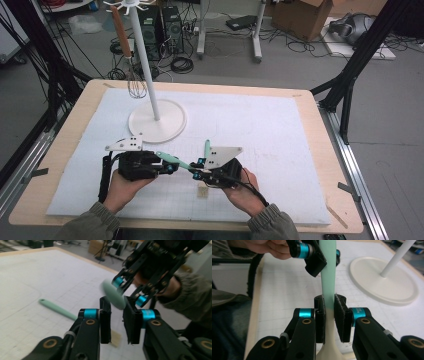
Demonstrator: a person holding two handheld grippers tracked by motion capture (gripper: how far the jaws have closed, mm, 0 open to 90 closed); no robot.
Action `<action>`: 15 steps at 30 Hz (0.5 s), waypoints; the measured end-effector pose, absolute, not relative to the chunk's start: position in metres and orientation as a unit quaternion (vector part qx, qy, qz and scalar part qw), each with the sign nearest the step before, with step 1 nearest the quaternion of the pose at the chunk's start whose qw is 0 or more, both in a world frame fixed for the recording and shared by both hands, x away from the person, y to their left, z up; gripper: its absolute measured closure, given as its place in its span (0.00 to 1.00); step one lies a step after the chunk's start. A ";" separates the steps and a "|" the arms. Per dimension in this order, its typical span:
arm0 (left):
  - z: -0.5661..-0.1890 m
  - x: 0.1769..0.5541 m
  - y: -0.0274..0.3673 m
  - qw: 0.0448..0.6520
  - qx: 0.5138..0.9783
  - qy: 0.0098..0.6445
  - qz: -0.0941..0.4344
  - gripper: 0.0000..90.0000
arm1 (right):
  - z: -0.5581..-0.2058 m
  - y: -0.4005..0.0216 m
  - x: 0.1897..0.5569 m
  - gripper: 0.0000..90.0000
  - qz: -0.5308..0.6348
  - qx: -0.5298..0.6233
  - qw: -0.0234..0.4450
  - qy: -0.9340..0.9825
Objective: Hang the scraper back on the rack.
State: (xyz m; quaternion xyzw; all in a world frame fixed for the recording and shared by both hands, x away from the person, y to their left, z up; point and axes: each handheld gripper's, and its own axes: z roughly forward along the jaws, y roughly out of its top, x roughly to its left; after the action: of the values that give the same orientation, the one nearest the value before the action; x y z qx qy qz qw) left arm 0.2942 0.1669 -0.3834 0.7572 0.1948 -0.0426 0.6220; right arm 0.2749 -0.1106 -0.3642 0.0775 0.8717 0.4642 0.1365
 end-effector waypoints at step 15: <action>-0.373 0.290 0.169 0.639 0.747 0.182 -0.027 0.92 | -0.367 -0.101 0.285 0.83 0.487 0.074 0.057 0.868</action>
State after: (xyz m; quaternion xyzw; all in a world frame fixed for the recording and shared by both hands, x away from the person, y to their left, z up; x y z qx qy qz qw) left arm 0.2902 0.1694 -0.3725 0.7467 0.1825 -0.0266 0.6391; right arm 0.2854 -0.1012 -0.3674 0.0737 0.8681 0.4875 0.0569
